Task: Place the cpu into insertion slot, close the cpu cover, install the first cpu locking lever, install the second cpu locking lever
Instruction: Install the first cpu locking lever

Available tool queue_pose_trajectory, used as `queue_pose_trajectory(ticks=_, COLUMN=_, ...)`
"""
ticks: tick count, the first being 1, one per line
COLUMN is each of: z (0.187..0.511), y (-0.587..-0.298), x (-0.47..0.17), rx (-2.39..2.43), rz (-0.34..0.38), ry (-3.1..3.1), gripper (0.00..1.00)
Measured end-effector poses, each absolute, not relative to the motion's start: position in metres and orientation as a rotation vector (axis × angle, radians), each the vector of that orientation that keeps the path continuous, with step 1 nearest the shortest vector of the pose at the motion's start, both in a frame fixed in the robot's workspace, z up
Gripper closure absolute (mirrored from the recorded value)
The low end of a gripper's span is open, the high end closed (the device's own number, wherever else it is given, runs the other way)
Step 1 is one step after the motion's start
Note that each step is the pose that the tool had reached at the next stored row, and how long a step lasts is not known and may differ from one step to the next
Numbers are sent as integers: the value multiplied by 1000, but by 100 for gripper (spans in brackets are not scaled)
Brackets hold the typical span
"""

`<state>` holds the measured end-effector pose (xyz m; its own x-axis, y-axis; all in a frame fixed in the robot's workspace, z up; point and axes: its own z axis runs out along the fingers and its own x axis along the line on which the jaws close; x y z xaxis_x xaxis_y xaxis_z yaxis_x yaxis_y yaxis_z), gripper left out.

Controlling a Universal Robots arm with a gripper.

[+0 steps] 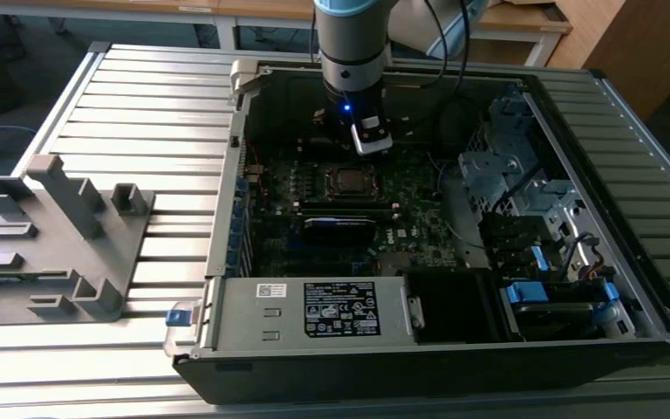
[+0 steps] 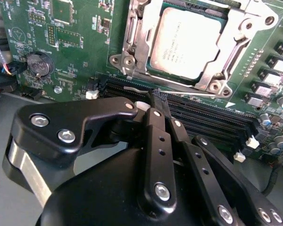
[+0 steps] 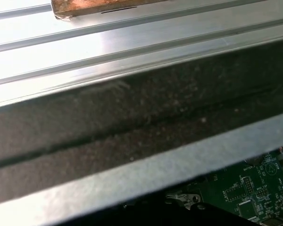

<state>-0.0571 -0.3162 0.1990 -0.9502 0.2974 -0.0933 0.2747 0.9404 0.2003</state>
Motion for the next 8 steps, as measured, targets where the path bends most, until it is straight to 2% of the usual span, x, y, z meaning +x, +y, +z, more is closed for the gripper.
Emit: queue_pose_trajectory(ticks=8, z=197, y=-316, x=-57, rx=438, rz=250, ry=2974, gripper=89)
